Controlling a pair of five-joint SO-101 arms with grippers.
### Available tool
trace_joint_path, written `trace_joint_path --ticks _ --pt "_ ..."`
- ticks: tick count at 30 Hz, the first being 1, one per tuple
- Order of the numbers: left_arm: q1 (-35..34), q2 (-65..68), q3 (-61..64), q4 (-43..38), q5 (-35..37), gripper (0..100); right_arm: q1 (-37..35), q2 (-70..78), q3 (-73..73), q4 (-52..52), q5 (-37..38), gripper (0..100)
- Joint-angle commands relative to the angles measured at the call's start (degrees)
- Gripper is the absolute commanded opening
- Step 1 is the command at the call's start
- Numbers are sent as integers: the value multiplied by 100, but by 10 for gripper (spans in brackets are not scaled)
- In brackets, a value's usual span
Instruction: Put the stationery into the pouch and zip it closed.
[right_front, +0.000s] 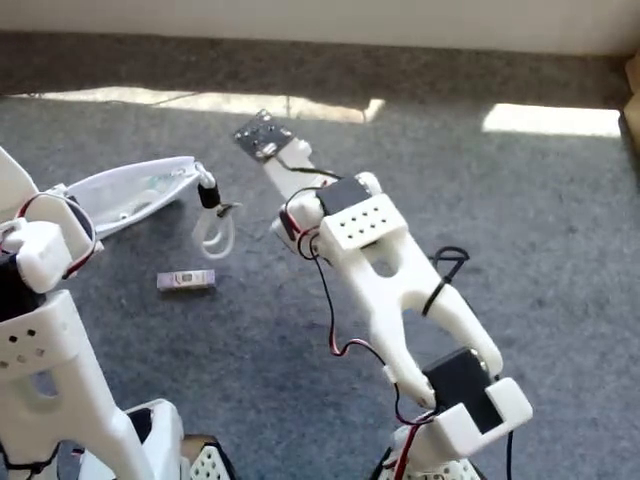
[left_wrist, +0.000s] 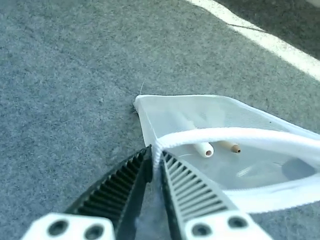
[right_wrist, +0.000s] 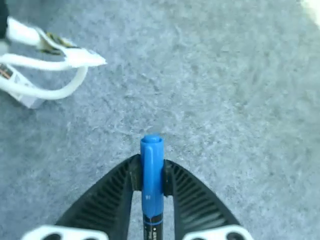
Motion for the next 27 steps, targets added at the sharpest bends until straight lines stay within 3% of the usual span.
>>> trace_joint_path --ticks 1,8,15,27 --pt "435 -22 -444 18 0 7 251 -611 -189 4 -580 5" --pt "1226 -22 -866 281 0 7 418 -989 -189 4 -1758 5" --pt "1807 -22 -910 343 -9 7 523 -1209 -189 -4 -2303 5" --pt "1842 -4 -435 290 -44 7 743 -2448 -171 -4 -3086 5"
